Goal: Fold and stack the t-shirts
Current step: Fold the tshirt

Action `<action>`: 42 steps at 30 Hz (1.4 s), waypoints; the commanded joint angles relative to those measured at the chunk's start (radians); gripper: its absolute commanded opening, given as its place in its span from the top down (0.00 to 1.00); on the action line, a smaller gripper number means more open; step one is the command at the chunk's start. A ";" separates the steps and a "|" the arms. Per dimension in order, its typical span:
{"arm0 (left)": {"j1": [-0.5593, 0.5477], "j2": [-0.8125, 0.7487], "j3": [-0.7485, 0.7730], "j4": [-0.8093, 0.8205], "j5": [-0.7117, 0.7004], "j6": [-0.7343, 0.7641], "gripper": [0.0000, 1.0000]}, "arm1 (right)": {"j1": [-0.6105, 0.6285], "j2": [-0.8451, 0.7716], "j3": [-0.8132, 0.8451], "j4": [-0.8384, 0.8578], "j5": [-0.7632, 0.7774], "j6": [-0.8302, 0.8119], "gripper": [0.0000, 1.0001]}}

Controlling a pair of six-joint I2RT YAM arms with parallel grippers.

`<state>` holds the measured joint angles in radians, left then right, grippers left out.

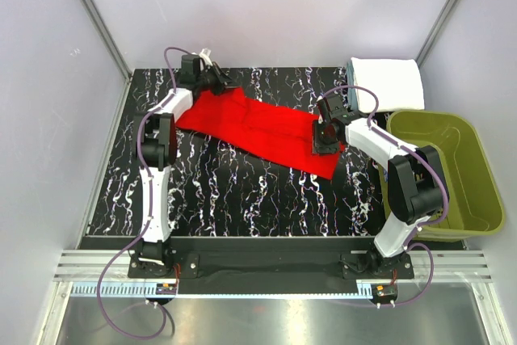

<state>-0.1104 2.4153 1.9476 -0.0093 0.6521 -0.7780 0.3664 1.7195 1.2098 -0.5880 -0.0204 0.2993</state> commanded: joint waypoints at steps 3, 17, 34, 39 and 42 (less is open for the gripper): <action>0.024 -0.096 -0.081 -0.043 -0.061 0.049 1.00 | 0.009 -0.008 0.037 0.011 -0.003 -0.019 0.62; 0.060 -0.277 -0.317 -0.090 -0.152 0.013 1.00 | 0.042 0.006 0.138 -0.006 -0.016 0.029 0.61; 0.078 -0.398 -0.389 -0.309 -0.288 -0.057 1.00 | 0.063 0.003 0.106 0.008 -0.016 0.043 0.61; 0.048 -0.383 -0.318 -0.454 -0.387 0.026 0.99 | 0.066 0.002 0.099 0.016 -0.016 0.046 0.60; 0.048 -0.401 -0.360 -0.454 -0.434 0.031 0.94 | 0.068 0.008 0.099 0.017 -0.021 0.046 0.60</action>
<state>-0.0547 2.0647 1.5940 -0.4126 0.2928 -0.7837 0.4221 1.7298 1.3140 -0.5953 -0.0319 0.3370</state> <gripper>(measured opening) 0.053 0.394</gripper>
